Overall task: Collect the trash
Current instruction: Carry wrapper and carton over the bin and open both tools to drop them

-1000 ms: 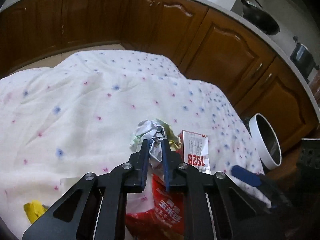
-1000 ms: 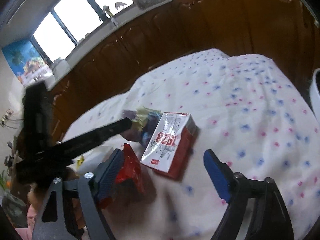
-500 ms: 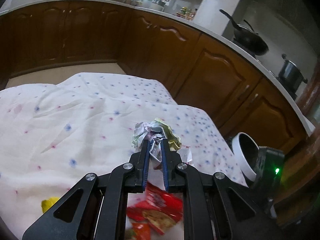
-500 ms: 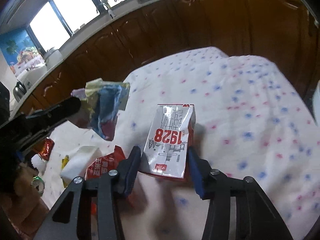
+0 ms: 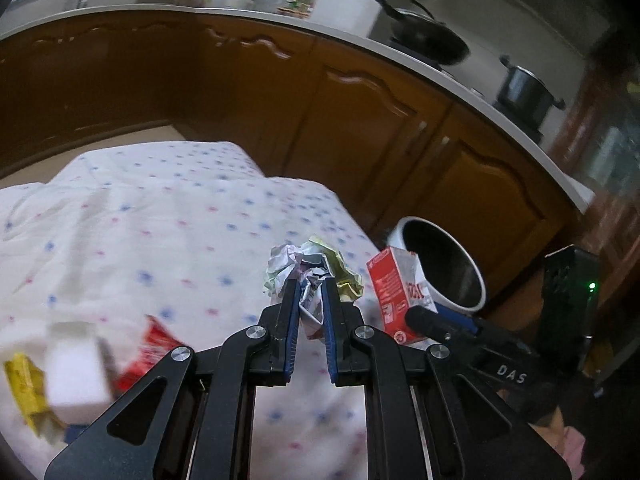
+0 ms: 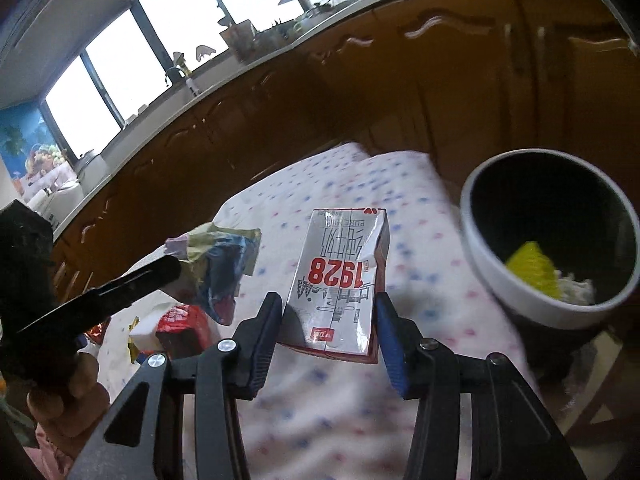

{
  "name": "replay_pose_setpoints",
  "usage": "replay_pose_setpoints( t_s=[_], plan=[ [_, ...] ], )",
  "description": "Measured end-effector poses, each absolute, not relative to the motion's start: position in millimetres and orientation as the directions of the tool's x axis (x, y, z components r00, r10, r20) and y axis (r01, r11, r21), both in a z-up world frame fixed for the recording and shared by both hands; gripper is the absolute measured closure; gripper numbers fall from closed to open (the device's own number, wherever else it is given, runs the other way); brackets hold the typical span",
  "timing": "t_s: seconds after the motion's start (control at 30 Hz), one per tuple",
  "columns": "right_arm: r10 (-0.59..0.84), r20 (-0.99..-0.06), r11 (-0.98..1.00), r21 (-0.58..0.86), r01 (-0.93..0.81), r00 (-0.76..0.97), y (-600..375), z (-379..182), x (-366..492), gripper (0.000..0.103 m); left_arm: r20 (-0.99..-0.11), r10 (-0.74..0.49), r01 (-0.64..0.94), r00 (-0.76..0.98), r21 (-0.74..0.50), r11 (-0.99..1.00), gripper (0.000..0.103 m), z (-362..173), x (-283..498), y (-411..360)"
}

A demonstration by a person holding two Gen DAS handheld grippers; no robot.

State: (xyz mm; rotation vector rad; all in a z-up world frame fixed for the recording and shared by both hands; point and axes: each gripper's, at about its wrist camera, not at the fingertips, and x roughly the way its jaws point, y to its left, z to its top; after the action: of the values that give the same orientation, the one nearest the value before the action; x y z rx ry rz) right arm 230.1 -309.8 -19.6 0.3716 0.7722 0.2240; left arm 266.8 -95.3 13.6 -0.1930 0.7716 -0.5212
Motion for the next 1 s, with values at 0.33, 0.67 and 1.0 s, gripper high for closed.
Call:
replay_pose_setpoints(
  t_s=[0.33,0.67,1.0],
  plan=[
    [0.261,-0.612,0.913,0.407,0.014,0.747,-369,-13,199,0.055,-0.608,-0.560,0.461,0.562,-0.331,0.823,0.093,18,252,-151],
    [0.194,-0.599,0.905,0.415,0.094,0.777,-429,-10,197,0.055,-0.602,-0.602,0.551,0.525,-0.299,0.780,0.093,26,257,-219],
    [0.147,-0.608,0.903,0.404,0.144,0.780,-469,-12,213,0.055,-0.612,-0.609,0.596,0.505,-0.263,0.758,0.093,32,280,-280]
  ],
)
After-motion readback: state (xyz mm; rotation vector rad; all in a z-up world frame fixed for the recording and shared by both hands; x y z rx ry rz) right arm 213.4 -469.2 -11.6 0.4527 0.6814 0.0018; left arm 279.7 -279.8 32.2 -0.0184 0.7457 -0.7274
